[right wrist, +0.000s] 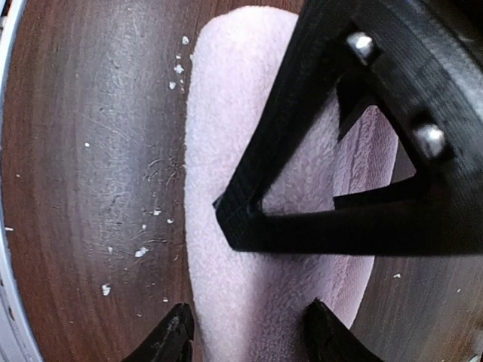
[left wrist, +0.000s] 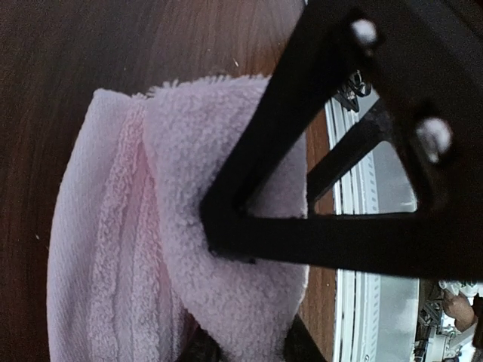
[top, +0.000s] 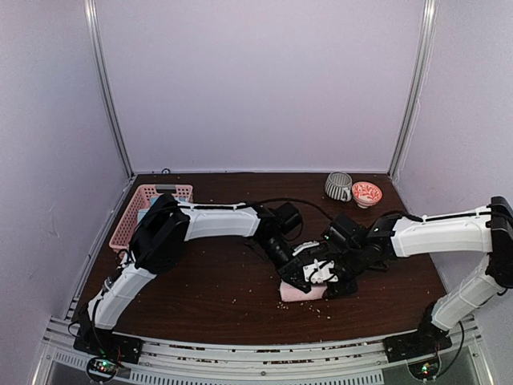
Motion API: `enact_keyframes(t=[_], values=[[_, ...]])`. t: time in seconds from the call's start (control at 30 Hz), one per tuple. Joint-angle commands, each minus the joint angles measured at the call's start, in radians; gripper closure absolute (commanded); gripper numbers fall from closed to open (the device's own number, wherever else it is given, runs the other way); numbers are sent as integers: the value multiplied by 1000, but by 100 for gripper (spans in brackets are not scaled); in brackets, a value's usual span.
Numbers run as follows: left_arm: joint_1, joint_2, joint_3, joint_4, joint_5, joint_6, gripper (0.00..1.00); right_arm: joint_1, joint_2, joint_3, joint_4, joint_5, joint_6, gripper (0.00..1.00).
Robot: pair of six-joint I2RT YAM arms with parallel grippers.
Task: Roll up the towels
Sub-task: Roll the towel at the center of the board.
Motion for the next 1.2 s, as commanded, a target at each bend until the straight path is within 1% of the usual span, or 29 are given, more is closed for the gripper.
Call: enact_keyframes(t=[0.0, 0.07, 0.17, 0.3, 0.37, 0.5, 0.6, 0.67, 0.73, 0.77, 0.8, 0.83, 0.9, 0.97, 1.03, 1.13, 1.17], values=[[21, 28, -54, -79, -132, 14, 78, 7, 68, -36, 45, 88, 46, 56], [31, -17, -90, -52, -151, 12, 74, 0, 100, -22, 31, 93, 53, 62], [51, -77, -145, -25, -214, 8, 63, -21, 133, 3, -1, 56, 46, 70], [77, -211, -273, 69, -375, -11, 54, -68, 178, 42, -48, -10, 35, 74], [91, -291, -352, 125, -422, -23, 51, -113, 211, 79, -83, -56, 20, 75], [123, -446, -461, 227, -508, -68, 47, -202, 301, 180, -179, -175, -20, 77], [144, -536, -512, 259, -637, -88, 46, -256, 381, 273, -265, -260, -36, 78], [146, -620, -574, 318, -716, -77, 46, -283, 444, 341, -331, -311, -43, 78], [140, -717, -659, 410, -752, -59, 46, -307, 508, 408, -389, -344, -43, 78], [129, -766, -700, 462, -778, -39, 31, -317, 535, 438, -414, -359, -41, 78], [104, -812, -745, 530, -820, 3, 6, -325, 558, 465, -434, -372, -40, 78], [70, -854, -787, 578, -868, 58, 2, -332, 580, 485, -453, -383, -37, 78], [-2, -915, -854, 660, -943, 163, 2, -343, 614, 516, -479, -400, -33, 78], [-55, -925, -872, 685, -963, 233, 2, -353, 650, 538, -493, -415, -24, 78], [-95, -890, -858, 691, -1000, 252, 2, -358, 675, 560, -513, -427, -19, 78], [-142, -796, -792, 639, -987, 298, 2, -366, 702, 584, -523, -429, -4, 78], [-162, -762, -765, 619, -986, 330, 5, -368, 708, 591, -525, -430, -1, 78]])
